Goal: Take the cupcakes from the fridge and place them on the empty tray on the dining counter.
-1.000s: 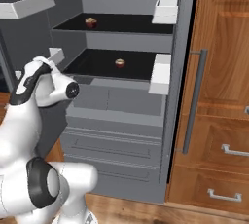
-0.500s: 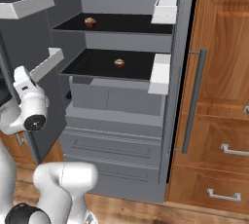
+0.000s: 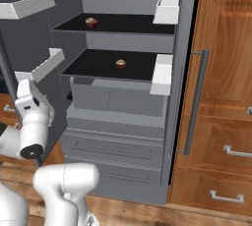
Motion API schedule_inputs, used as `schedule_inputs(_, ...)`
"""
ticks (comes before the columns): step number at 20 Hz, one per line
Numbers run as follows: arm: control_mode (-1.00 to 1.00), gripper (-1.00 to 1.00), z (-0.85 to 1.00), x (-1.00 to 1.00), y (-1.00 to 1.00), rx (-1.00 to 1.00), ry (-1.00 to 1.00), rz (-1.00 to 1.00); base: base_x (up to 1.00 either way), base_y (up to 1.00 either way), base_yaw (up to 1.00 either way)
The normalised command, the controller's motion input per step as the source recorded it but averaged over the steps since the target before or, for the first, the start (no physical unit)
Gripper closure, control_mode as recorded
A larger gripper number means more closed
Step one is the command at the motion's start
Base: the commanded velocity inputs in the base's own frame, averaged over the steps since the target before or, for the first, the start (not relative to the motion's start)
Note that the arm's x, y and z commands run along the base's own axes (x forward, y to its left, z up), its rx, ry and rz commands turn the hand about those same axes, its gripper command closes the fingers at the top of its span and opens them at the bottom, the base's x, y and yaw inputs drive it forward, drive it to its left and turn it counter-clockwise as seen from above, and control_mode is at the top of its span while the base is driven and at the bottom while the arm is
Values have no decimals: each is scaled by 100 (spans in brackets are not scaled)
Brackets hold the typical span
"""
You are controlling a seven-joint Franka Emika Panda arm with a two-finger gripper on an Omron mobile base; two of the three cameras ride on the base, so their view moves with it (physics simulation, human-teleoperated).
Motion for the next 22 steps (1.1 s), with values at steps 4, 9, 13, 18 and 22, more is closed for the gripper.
schedule_inputs(4,-100,-100,95,-68,-58,18,4,-2,0,0,0)
schedule_inputs(9,-100,-100,97,-64,-53,25,18,-1,0,0,0)
schedule_inputs(13,-100,-100,92,-49,-39,26,27,0,0,0,0)
schedule_inputs(18,-100,-100,100,-41,-28,23,35,0,0,0,0)
schedule_inputs(22,-100,-100,97,-34,-15,16,42,0,0,0,0)
